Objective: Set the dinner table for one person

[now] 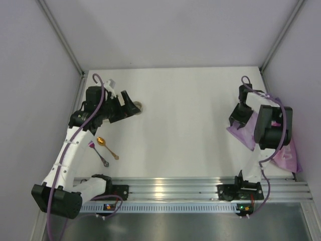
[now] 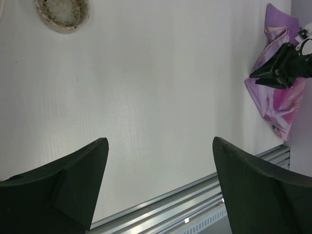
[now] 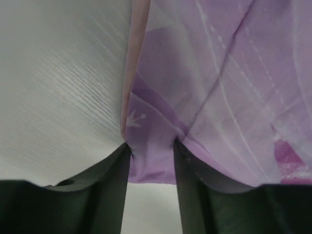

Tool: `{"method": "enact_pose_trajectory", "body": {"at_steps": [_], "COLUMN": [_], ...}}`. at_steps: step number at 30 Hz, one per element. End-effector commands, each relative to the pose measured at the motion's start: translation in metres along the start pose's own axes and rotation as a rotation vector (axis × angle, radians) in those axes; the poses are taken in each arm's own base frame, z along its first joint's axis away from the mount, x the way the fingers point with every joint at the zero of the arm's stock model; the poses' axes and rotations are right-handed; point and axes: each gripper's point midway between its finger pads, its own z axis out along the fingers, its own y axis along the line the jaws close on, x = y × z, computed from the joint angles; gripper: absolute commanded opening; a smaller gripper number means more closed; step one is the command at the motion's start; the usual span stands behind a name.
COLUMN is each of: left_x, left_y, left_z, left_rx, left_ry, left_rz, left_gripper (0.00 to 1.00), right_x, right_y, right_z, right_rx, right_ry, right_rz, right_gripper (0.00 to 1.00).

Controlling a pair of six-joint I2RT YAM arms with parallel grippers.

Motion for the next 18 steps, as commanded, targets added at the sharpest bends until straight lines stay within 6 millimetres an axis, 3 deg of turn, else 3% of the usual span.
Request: {"method": "enact_pose_trajectory", "body": {"at_steps": [1,3,7,10,13,14,18], "left_x": [0.007,0.007,0.010,0.011,0.008,0.006,-0.003], "left_y": [0.006,0.008,0.012,0.012,0.011,0.011,0.010], "left_z": [-0.009,-0.010,-0.007,-0.001,0.001,0.000,0.000], "left_rx": [-0.028,-0.039,-0.051,-0.042,-0.043,-0.044,-0.057], "left_ry": [0.016,0.017,0.031,0.042,0.036,0.028,-0.004], "left_rz": [0.039,0.051,0.053,0.041,0.033,0.032,0.027], "left_gripper": [0.93,0.93,0.93,0.92,0.91,0.91,0.91], "right_x": [-0.012,-0.006,0.005,0.015,0.027,0.032,0.066], "right_y": [-0.004,-0.006,-0.005,0.001,0.019,0.034,0.064], "right_z": [0.012,0.021,0.031,0.030,0.014,-0.002,-0.037], "right_rx": [0.042,0.047,0.035,0.015,-0.041,-0.080,-0.208], "right_ry": [-0.048,-0.036,-0.015,-0.003,-0.021,-0.052,-0.047], "right_rz": [0.011,0.015,0.014,-0.015,-0.072,-0.113,-0.159], "right_gripper": [0.40,0.31,0.00,0.00,0.00,0.00,0.00]}}
